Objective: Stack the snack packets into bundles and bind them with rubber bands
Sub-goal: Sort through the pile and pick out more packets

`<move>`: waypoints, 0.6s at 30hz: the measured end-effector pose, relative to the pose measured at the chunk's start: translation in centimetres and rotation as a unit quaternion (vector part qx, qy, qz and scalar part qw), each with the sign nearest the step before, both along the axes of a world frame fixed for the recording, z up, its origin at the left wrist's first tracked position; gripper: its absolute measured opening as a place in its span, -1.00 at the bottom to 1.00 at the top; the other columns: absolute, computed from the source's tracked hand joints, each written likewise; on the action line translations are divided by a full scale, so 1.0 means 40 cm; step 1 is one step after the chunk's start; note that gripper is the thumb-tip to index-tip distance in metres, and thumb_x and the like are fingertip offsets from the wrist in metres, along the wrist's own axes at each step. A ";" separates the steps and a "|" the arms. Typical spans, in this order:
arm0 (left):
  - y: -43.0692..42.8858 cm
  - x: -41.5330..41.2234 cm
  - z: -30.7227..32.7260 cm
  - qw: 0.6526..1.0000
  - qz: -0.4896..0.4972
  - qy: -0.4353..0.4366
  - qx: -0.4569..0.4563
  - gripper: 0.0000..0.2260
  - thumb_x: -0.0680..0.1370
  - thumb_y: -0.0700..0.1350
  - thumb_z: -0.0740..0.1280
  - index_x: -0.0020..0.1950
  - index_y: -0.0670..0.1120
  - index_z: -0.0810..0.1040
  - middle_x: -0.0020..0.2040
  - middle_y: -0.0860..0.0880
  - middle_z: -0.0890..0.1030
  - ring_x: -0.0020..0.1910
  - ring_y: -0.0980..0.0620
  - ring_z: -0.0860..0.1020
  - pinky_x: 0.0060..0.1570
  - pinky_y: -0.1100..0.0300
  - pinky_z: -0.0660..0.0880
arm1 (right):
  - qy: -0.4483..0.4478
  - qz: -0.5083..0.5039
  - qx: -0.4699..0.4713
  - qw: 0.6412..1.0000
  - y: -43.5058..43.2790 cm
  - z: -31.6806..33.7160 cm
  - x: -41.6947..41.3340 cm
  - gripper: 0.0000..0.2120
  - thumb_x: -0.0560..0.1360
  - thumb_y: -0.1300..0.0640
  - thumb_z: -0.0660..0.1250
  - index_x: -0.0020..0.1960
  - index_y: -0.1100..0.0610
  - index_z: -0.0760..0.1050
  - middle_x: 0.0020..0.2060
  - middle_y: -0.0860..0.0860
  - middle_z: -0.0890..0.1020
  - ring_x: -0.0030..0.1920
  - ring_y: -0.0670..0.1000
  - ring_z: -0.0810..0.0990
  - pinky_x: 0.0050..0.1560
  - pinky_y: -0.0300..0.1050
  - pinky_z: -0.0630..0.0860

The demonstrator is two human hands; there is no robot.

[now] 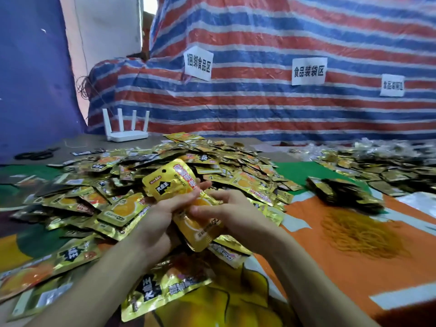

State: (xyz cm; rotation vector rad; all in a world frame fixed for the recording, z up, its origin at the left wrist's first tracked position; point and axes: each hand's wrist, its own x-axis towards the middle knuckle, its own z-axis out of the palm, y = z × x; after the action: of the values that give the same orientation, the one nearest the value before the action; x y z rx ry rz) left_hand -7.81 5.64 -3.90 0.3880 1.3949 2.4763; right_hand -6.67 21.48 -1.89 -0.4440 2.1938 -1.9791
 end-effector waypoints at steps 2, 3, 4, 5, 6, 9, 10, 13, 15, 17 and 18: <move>0.007 -0.003 -0.006 1.000 0.003 0.012 -0.026 -0.59 0.39 -0.03 0.50 0.21 -0.11 0.69 0.14 -0.19 0.70 0.00 -0.15 0.71 -0.13 0.01 0.67 | -0.014 -0.001 -0.010 1.000 0.029 0.007 0.001 -0.83 0.50 0.26 0.47 0.08 0.28 0.66 -0.12 0.16 0.70 -0.20 0.08 0.69 -0.26 -0.10 0.62; 0.013 -0.007 -0.009 0.999 0.016 0.021 -0.029 -0.56 0.36 -0.03 0.54 0.20 -0.17 0.68 0.12 -0.20 0.70 -0.03 -0.14 0.71 -0.17 0.04 0.67 | -0.022 -0.007 -0.023 0.999 0.046 0.010 0.000 -0.87 0.49 0.26 0.48 0.03 0.26 0.67 -0.16 0.14 0.70 -0.26 0.05 0.68 -0.32 -0.14 0.60; 0.019 -0.009 -0.010 0.998 0.033 0.038 -0.040 -0.55 0.37 -0.05 0.58 0.20 -0.20 0.67 0.11 -0.19 0.71 -0.03 -0.12 0.71 -0.18 0.07 0.66 | -0.032 -0.022 -0.035 0.999 0.064 0.015 -0.003 -0.89 0.48 0.26 0.48 0.00 0.25 0.67 -0.18 0.13 0.69 -0.29 0.05 0.67 -0.33 -0.14 0.59; 0.026 -0.011 -0.014 0.994 0.054 0.063 -0.064 -0.53 0.37 -0.04 0.58 0.22 -0.19 0.65 0.12 -0.16 0.71 0.01 -0.11 0.71 -0.14 0.10 0.65 | -0.043 -0.050 -0.045 0.997 0.086 0.019 -0.008 -0.88 0.48 0.25 0.49 -0.01 0.26 0.66 -0.19 0.13 0.69 -0.28 0.07 0.67 -0.28 -0.10 0.61; 0.031 -0.011 -0.020 0.988 0.079 0.092 -0.100 -0.50 0.35 -0.01 0.55 0.25 -0.14 0.61 0.13 -0.11 0.71 0.08 -0.09 0.69 -0.05 0.10 0.63 | -0.054 -0.086 -0.051 0.993 0.113 0.025 -0.017 -0.85 0.47 0.24 0.50 -0.01 0.28 0.65 -0.19 0.14 0.69 -0.26 0.10 0.67 -0.22 -0.05 0.62; 0.039 -0.002 -0.039 0.954 0.107 0.185 -0.211 -0.55 0.41 0.08 0.54 0.25 0.01 0.57 0.15 0.07 0.69 0.18 0.05 0.65 0.05 0.15 0.59 | -0.049 -0.226 -0.037 0.972 0.215 0.053 -0.056 -0.86 0.44 0.21 0.54 -0.10 0.25 0.62 -0.24 0.11 0.69 -0.33 0.07 0.67 -0.34 -0.06 0.64; 0.041 0.005 -0.041 0.942 0.101 0.213 -0.240 -0.61 0.45 0.08 0.51 0.24 0.04 0.58 0.15 0.10 0.69 0.17 0.10 0.64 0.01 0.20 0.61 | -0.022 -0.286 0.001 0.958 0.258 0.061 -0.074 -0.84 0.43 0.20 0.56 -0.13 0.23 0.60 -0.25 0.11 0.67 -0.35 0.05 0.66 -0.38 -0.08 0.61; 0.054 0.015 -0.036 0.922 0.114 0.258 -0.263 -0.68 0.45 0.06 0.40 0.20 0.07 0.62 0.13 0.15 0.68 0.13 0.18 0.64 -0.06 0.39 0.57 | 0.063 -0.443 0.186 0.874 0.393 0.074 -0.137 -0.69 0.44 0.12 0.55 -0.05 0.17 0.42 -0.18 0.09 0.57 -0.21 0.09 0.60 -0.27 0.00 0.53; 0.070 0.020 -0.024 0.907 0.136 0.281 -0.281 -0.70 0.45 0.08 0.37 0.18 0.10 0.62 0.11 0.20 0.67 0.12 0.21 0.62 -0.07 0.39 0.57 | 0.077 -0.487 0.261 0.830 0.469 0.075 -0.180 -0.68 0.47 0.11 0.50 -0.07 0.14 0.34 -0.18 0.09 0.53 -0.22 0.07 0.54 -0.33 -0.03 0.42; 0.086 0.021 -0.006 0.884 0.146 0.309 -0.320 -0.71 0.46 0.12 0.34 0.17 0.16 0.60 0.09 0.26 0.65 0.11 0.25 0.60 -0.06 0.31 0.58 | 0.072 -0.510 0.310 0.799 0.522 0.069 -0.224 -0.71 0.49 0.15 0.48 0.02 0.18 0.38 -0.10 0.14 0.57 -0.16 0.11 0.56 -0.26 -0.03 0.45; 0.093 0.021 0.003 0.873 0.146 0.323 -0.334 -0.72 0.46 0.14 0.33 0.15 0.18 0.59 0.09 0.27 0.64 0.10 0.26 0.59 -0.03 0.29 0.55 | 0.064 -0.518 0.330 0.787 0.539 0.062 -0.242 -0.66 0.50 0.17 0.46 0.14 0.21 0.38 -0.02 0.17 0.57 -0.08 0.14 0.57 -0.19 -0.01 0.47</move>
State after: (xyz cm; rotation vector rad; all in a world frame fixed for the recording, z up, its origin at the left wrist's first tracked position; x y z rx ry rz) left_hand -6.98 9.34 -3.80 0.9439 2.6167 1.9127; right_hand -16.36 43.03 0.61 0.9475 3.3817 -1.1926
